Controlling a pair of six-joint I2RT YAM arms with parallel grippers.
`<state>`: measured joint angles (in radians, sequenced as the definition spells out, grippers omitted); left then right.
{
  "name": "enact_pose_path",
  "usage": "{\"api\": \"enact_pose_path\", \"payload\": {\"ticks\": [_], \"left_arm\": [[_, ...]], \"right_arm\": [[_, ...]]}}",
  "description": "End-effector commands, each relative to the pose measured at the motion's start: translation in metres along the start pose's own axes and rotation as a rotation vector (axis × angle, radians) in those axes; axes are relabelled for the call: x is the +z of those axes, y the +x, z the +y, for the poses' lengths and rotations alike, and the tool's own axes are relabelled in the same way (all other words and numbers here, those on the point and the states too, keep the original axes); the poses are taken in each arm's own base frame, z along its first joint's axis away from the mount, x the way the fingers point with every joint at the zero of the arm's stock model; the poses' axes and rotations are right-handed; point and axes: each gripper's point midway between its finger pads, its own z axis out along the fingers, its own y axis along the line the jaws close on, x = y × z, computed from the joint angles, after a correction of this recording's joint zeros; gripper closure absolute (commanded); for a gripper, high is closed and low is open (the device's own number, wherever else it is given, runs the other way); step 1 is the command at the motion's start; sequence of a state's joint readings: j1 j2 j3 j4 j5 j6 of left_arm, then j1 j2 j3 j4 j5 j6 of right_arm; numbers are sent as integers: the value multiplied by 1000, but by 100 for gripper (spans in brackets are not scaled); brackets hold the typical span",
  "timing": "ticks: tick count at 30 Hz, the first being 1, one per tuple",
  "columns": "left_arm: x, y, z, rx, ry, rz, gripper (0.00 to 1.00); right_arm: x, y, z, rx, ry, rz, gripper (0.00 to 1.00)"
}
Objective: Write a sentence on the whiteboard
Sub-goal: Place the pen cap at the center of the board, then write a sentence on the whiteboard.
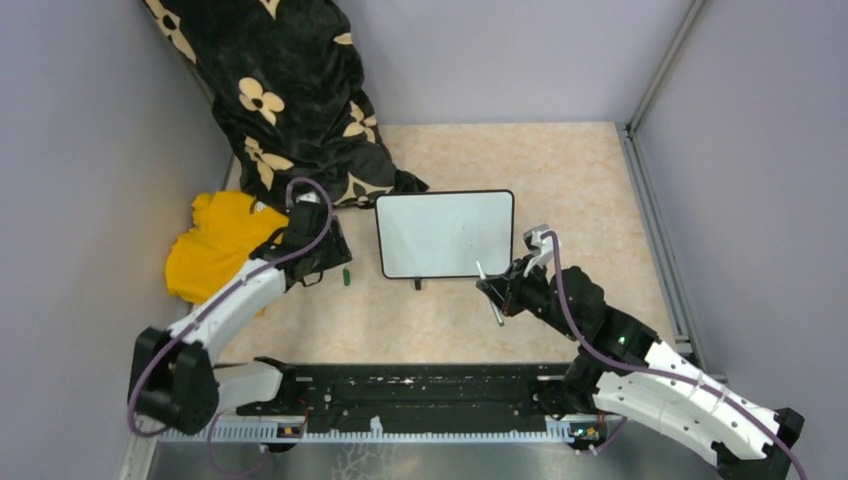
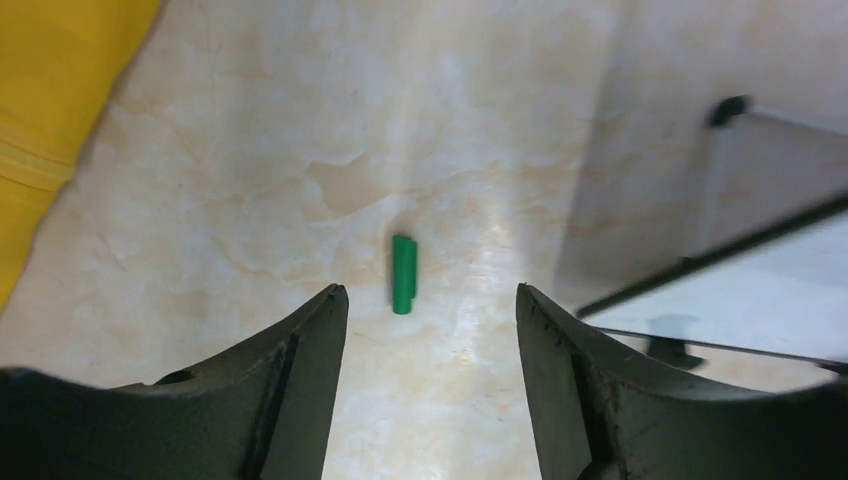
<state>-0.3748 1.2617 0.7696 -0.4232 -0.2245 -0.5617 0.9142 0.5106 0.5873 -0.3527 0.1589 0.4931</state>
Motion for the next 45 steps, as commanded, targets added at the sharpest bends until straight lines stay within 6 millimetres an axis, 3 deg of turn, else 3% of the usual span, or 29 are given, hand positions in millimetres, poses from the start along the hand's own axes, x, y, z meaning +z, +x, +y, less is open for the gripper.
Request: {"api": "enact_pose_path", "payload": {"ticks": [1,4,6,7,9,11,12,13,19,30,38,45], "left_arm": [[-54,-51,-34,15,220,-197,31],[-108,-63,-89,153,622,-337,26],[-153,-56,-123,241,924,-414,21],[-173,-43,-136,280,1071,-417,18],[-198,-28,-147,294,1262,-430,11],[-219,-25,-154,392,1398,-534,11],[-228,-18,-157,293,1471,-422,3],[-233,-15,-159,277,1508,-385,2],[-247,-3,-174,319,1641,-312,1],[-246,6,-170,296,1668,-287,3],[-237,9,-173,274,1643,-205,10],[-240,13,-173,267,1677,-158,22]], "right_arm": [[-5,-24,19,-25,-74,-55,100],[-5,-29,33,-32,-143,-73,100],[-3,-33,44,-29,-199,-91,100],[-1,-37,50,-25,-229,-111,100],[2,-41,59,-20,-275,-128,100],[6,-47,66,-14,-303,-152,100],[8,-49,68,-11,-309,-163,100],[10,-54,71,-5,-321,-185,100],[28,-62,83,22,-368,-233,100],[46,-61,112,5,-478,-207,100],[46,-56,143,-23,-611,-172,100],[45,-53,151,-27,-643,-167,100]]}}
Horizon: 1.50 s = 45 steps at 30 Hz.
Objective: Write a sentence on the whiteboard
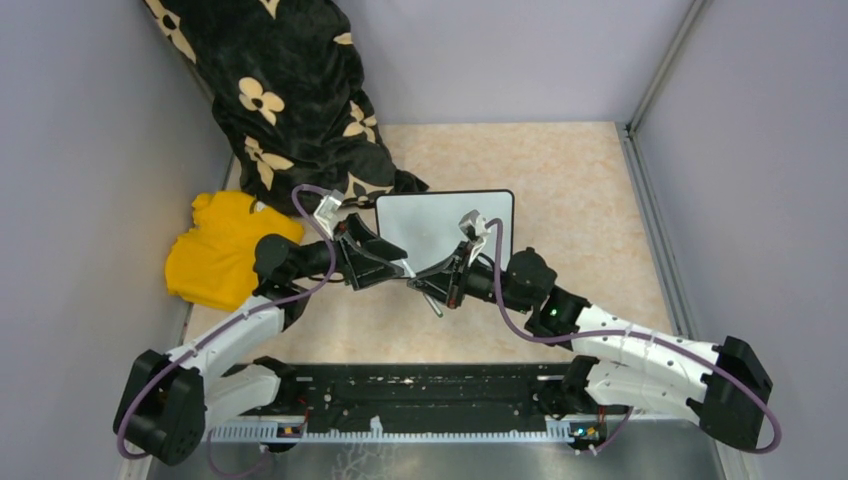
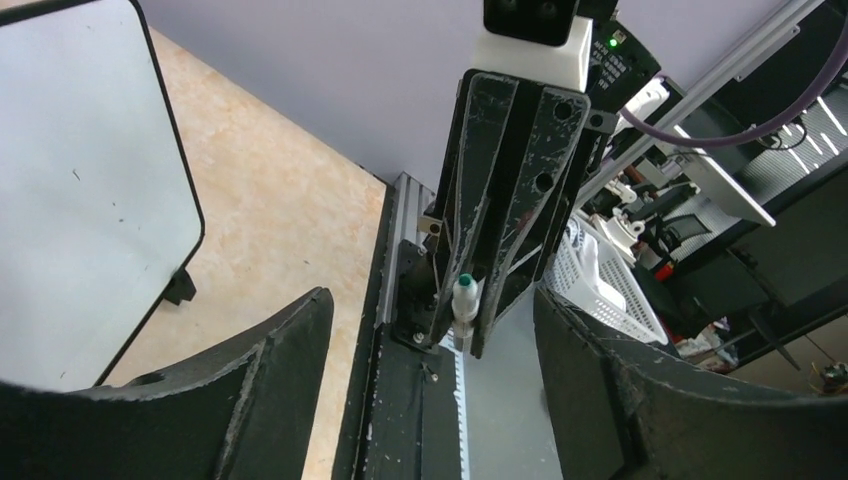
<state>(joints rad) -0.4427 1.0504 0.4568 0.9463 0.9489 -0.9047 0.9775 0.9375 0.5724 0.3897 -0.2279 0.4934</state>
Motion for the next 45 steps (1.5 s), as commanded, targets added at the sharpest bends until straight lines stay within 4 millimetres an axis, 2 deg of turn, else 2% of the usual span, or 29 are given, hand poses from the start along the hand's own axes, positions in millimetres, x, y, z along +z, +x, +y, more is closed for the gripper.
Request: {"api": "enact_pose_path", "payload": {"ticks": [1,9,15,27,33,36,38,43,44,45], "left_arm": [[1,-3,-14,18,68,18,25],[0,1,-23,4,135,33,50],[1,3,-30,10,156,42,52],[3,8,-34,15,173,66,72],[3,9,-33,10,169,70,74],[4,11,-34,15,174,74,84],[4,11,-35,19,174,73,99],[4,9,-35,15,159,43,100],[4,7,-34,13,150,25,100],[4,4,-34,10,140,4,100]], "right_arm": [[5,-39,32,-35,-108,-105,100],[7,-36,33,-27,-115,-98,100],[11,-32,34,-23,-122,-85,100],[14,-32,34,-17,-120,-89,100],[11,-34,35,-17,-118,-101,100],[11,-34,35,-15,-118,-100,100],[10,-34,35,-15,-118,-100,100],[6,-37,36,4,-113,-112,100],[4,-38,37,14,-110,-119,98],[2,-41,37,22,-106,-130,90]]}}
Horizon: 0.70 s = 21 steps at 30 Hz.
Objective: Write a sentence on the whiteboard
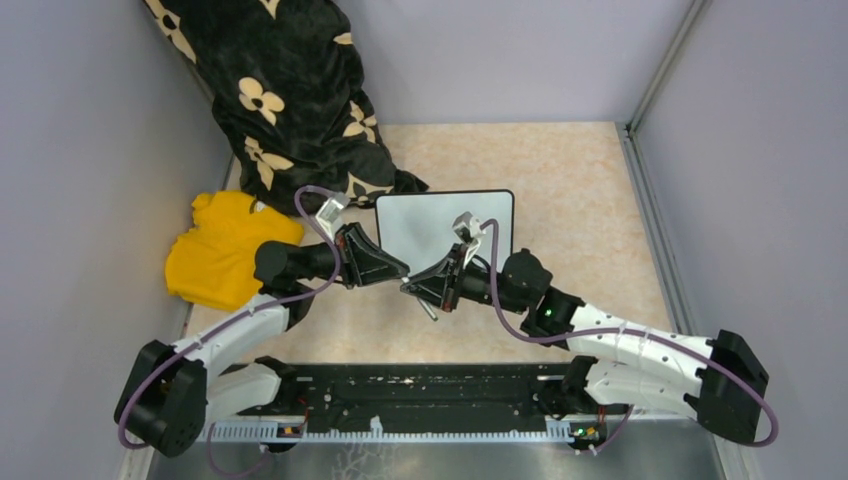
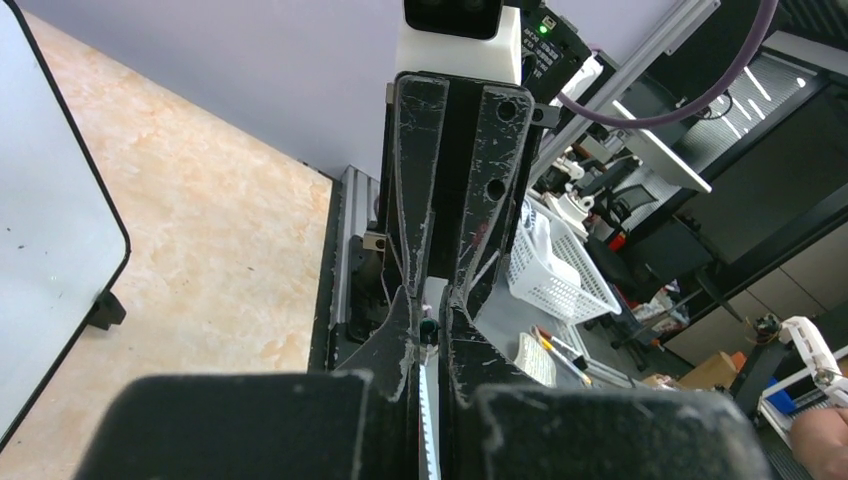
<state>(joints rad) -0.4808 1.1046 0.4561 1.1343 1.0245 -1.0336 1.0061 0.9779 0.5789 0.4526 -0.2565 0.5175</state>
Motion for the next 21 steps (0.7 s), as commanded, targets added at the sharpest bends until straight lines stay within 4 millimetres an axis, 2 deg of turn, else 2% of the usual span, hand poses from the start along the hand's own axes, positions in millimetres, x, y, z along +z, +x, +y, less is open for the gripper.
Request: {"api": "enact_pose_path", "payload": {"ticks": [1,3,4,6,9,14,21], "left_arm": [[0,-7,-8,37,1,-60,100],[1,-16,-8,33,-14,-109,100],[2,-22,-9,31,-23,-138,100],[2,-36,-11,21,-37,-205,100],[2,-55,-17,25,-47,-283,100],[2,-82,-28,16,-64,-377,100],[5,-93,-43,-23,-32,-416,100]], "right_arm": [[-7,-45,24,8,-42,-147,81],[-13,-51,26,31,-42,-180,62],[-16,-53,26,45,-40,-197,56],[-22,-59,28,76,-39,-235,47],[-29,-65,31,117,-46,-275,39],[-31,-74,41,173,-94,-309,34],[-26,-89,49,226,-144,-364,37]]}}
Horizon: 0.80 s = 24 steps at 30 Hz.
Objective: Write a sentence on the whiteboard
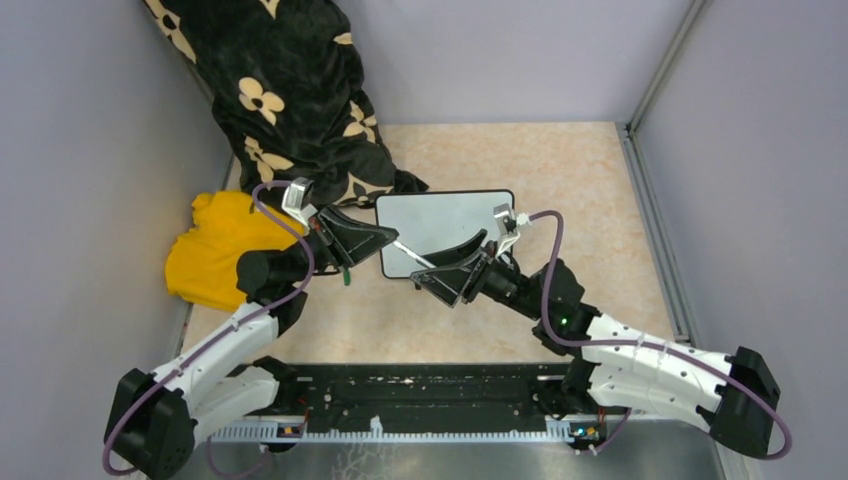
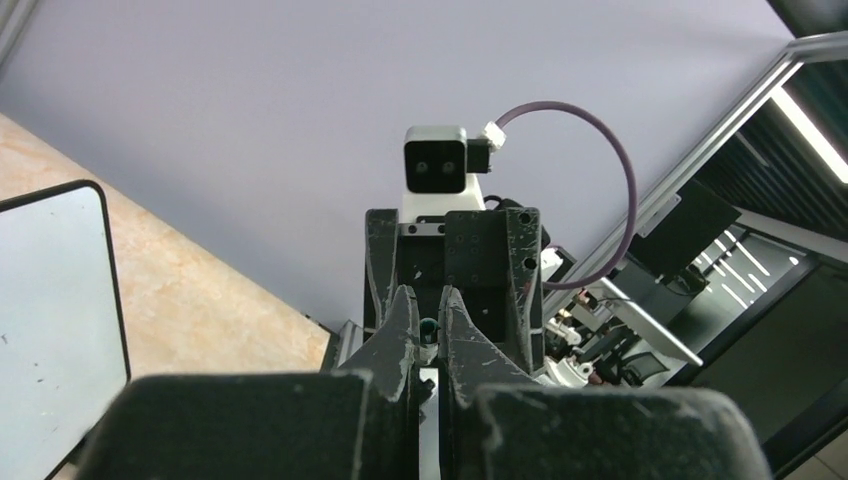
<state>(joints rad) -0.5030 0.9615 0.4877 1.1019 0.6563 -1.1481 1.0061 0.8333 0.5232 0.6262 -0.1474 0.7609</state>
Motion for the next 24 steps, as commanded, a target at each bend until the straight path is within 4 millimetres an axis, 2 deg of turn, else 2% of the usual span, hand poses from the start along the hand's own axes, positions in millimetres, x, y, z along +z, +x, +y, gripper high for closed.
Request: {"api": "enact_pose_path", "payload": {"ticks": [1,6,14,24], "left_arm": [[7,-15,-16,-19,20,-60,100],[6,-15,-11,-57,-15,-99,100],[1,-15,-3,-89,-78,-172,100],[-1,-16,11,-121,-163,-245,100]], "right_arm": [[8,-22,23,52,-86,-90,38],[13,-32,25,79,-94,-135,46],[16,-44,14,106,-32,-206,54],[22,-46,13,128,-34,-218,57]]}}
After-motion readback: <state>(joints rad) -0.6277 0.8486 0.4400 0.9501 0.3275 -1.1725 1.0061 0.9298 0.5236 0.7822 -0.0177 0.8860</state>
